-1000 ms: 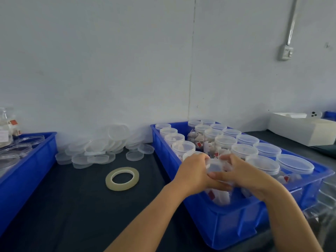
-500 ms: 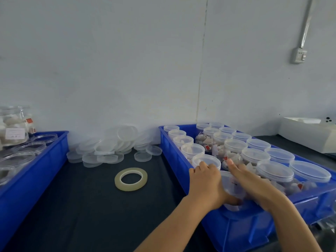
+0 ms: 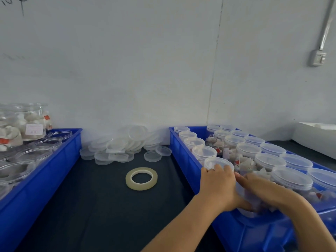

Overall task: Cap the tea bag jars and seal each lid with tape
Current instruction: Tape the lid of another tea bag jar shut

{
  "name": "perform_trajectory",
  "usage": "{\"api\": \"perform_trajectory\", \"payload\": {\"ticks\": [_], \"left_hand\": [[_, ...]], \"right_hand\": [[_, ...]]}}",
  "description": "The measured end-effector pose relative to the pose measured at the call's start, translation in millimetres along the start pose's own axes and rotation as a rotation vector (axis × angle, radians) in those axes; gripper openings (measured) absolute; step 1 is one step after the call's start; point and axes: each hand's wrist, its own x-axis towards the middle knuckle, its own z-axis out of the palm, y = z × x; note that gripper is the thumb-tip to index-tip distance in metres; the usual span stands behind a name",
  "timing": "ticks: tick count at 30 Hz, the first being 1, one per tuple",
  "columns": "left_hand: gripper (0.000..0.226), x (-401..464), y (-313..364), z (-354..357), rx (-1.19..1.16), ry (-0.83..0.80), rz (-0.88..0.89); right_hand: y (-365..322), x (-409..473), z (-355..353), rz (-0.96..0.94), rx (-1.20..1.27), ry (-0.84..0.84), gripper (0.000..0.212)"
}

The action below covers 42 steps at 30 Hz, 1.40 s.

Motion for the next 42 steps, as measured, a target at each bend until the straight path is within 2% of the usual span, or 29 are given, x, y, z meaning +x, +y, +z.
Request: {"api": "perform_trajectory", "payload": {"ticks": [3, 6, 8, 13, 16, 21, 24, 27, 30, 33, 37, 40, 42], "left_hand": [[0.092, 0.3, 3.6, -2.6, 0.048, -0.027, 0.029], [0.089, -1.5, 0.9, -1.3, 0.012, -0.022, 0.048], [0.085, -3.0, -3.8, -1.1, -0.037, -0.019, 0.060], [0.070, -14.2, -23.0, -14.4, -0.196, -0.021, 0.102], [0.067, -24.5, -42.4, -31.2, -0.210, 0.009, 0.134], [0.050, -46.9, -88.1, -71.2, -0.173, 0.079, 0.056], [0.047, -65.3, -120.6, -99.0, -0.251, 0.117, -0.102], [0.035, -83.2, -159.6, -134.0, -0.165, 0.113, -0.215], [0.034, -103.0, -203.5, -173.9, -0.077, 0.121, -0.338], [0.022, -123.2, -248.5, -199.9, -0.157, 0.200, -0.481], [0.013, -147.7, -310.6, -215.8, -0.333, 0.430, -0.695], [0.021, -162.5, -354.8, -222.2, -0.376, 0.601, -0.821], [0.008, -172.0, -383.9, -225.9, -0.343, 0.719, -0.903]], "right_hand": [[1.7, 5.6, -3.4, -0.023, -0.077, -0.018, 0.030], [5.4, 14.3, -2.3, -0.045, -0.176, -0.034, 0.030], [7.7, 21.1, 2.8, -0.050, -0.169, 0.020, 0.027], [-6.1, 29.8, 16.5, 0.032, -0.110, 0.227, 0.044], [-27.3, 24.6, 20.6, 0.063, -0.252, 0.318, 0.059], [-92.1, 6.8, 46.7, -0.107, -0.283, 0.415, 0.047], [-140.3, -0.2, 74.4, -0.349, -0.147, 0.407, 0.031], [-186.8, -5.7, 107.3, -0.621, 0.073, 0.283, 0.016], [-229.6, -11.9, 139.2, -0.695, 0.310, 0.118, 0.013], [-271.7, -14.0, 169.0, -0.647, 0.499, -0.057, 0.015], [-328.0, -15.6, 206.9, -0.541, 0.675, -0.344, 0.015], [-367.2, -11.6, 230.4, -0.508, 0.766, -0.436, 0.014], [-390.0, -6.8, 245.2, -0.477, 0.853, -0.500, 0.016]]}}
